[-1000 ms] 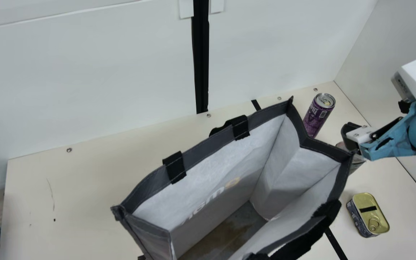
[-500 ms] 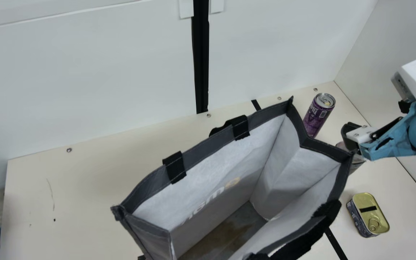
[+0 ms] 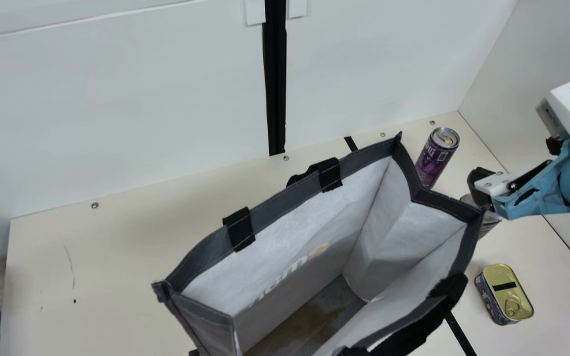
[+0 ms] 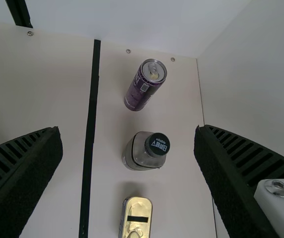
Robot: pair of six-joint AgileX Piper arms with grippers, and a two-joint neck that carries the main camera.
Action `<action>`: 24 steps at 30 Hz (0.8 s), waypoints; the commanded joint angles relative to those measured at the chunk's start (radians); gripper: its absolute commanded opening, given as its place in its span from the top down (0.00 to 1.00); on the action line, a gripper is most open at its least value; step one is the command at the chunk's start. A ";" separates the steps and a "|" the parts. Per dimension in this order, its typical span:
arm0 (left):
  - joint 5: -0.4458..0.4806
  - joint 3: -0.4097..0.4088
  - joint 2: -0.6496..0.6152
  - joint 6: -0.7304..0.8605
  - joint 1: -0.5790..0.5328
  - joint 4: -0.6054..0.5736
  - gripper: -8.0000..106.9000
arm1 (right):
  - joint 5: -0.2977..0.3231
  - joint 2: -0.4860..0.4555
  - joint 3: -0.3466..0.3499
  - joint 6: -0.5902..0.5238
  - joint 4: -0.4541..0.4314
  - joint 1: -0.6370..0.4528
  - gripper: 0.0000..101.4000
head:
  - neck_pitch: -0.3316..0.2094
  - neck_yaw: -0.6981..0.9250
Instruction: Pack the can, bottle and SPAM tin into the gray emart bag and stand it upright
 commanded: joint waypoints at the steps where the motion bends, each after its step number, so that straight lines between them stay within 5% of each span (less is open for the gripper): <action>1: -0.004 -0.018 0.016 0.003 -0.012 -0.001 0.15 | 0.000 0.000 0.000 0.000 0.000 0.000 0.06 | -0.023 -0.001; 24: -0.041 -0.239 0.179 -0.045 -0.193 0.028 0.15 | 0.000 0.000 0.000 0.000 0.000 0.000 0.06 | -0.023 -0.001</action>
